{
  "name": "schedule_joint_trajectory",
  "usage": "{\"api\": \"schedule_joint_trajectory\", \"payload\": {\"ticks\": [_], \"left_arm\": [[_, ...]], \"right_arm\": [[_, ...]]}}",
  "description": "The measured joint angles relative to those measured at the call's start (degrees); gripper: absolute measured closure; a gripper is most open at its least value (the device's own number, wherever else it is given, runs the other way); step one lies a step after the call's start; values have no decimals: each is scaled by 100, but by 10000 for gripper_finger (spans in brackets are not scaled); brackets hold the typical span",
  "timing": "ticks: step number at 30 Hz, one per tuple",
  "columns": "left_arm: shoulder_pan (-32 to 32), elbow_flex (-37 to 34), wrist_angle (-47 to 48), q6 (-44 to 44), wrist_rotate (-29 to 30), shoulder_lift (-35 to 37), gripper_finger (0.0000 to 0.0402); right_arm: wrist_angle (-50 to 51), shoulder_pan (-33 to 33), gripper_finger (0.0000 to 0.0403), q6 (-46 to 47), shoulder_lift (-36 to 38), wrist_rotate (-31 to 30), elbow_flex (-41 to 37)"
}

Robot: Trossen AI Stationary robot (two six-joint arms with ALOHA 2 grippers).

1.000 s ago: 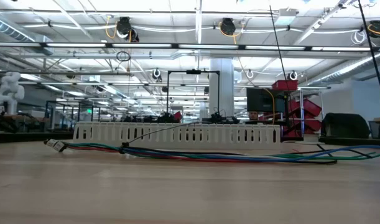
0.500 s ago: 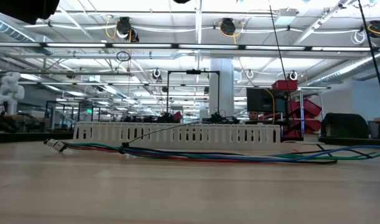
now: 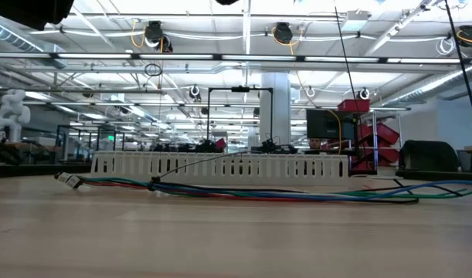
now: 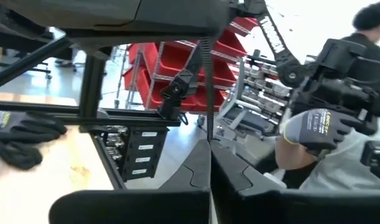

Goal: Ziptie cables
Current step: Wrap the black zip tie around the colored cable wires

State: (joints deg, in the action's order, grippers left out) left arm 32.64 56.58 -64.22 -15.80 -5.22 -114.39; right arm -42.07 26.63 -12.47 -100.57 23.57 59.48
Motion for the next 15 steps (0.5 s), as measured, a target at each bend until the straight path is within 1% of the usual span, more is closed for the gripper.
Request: {"api": "schedule_joint_trajectory", "payload": {"ticks": [2, 4, 6, 7, 9, 12, 15], "left_arm": [[-2, 0, 37, 0, 59, 0, 400], [-4, 3, 82, 13, 73, 0, 400], [-4, 11, 209, 24, 110, 2, 400], [-4, 11, 281, 34, 154, 2, 400], [-4, 11, 364, 91, 222, 2, 401], [-4, 11, 378, 117, 255, 2, 401], [-4, 11, 424, 121, 252, 2, 401]], "right_arm": [[63, 2, 403, 307, 0, -655, 2], [210, 15, 399, 537, -1, -1484, 2], [406, 70, 390, 577, -4, -2267, 2], [480, 113, 383, 574, -4, -2561, 2], [582, 168, 369, 557, -4, -2785, 2], [635, 239, 357, 457, -4, -2775, 2], [778, 335, 370, 278, -4, -2740, 2]]}}
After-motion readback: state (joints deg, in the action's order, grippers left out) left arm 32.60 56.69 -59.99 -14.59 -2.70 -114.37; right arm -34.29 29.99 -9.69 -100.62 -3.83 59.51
